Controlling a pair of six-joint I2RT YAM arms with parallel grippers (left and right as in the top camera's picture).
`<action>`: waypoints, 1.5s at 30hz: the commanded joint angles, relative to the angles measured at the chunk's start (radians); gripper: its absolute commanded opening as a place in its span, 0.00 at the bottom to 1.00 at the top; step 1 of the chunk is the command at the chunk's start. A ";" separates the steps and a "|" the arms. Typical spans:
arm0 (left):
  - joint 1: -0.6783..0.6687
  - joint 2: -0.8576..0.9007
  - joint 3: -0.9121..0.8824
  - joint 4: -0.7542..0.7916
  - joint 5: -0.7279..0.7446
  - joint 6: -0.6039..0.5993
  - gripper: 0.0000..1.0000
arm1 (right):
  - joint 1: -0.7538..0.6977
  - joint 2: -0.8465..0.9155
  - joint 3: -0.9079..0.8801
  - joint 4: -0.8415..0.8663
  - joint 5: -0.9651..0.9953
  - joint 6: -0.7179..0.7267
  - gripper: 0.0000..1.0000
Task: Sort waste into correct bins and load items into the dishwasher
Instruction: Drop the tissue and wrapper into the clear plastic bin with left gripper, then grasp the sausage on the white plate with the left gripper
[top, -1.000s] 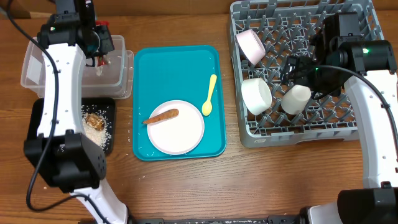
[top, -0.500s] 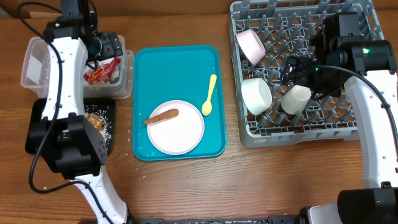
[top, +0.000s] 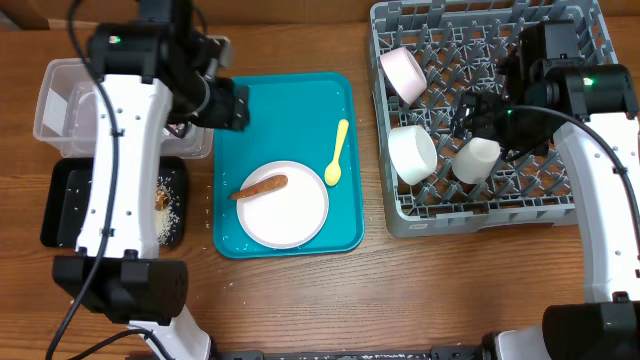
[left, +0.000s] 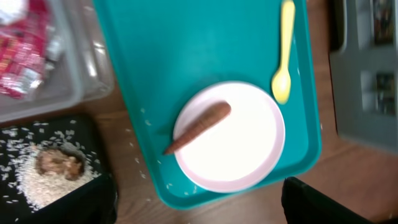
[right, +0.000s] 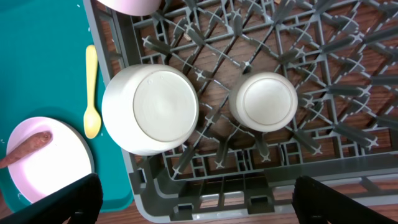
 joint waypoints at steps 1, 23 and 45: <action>-0.064 0.010 -0.072 0.021 -0.023 0.079 0.94 | 0.005 -0.005 0.005 0.002 -0.006 -0.009 1.00; -0.104 0.018 -0.767 0.642 -0.038 0.389 0.95 | 0.004 -0.005 0.005 0.000 -0.006 -0.021 1.00; -0.168 0.017 -0.811 0.672 -0.027 0.463 0.77 | 0.003 -0.005 0.005 0.014 -0.006 -0.021 1.00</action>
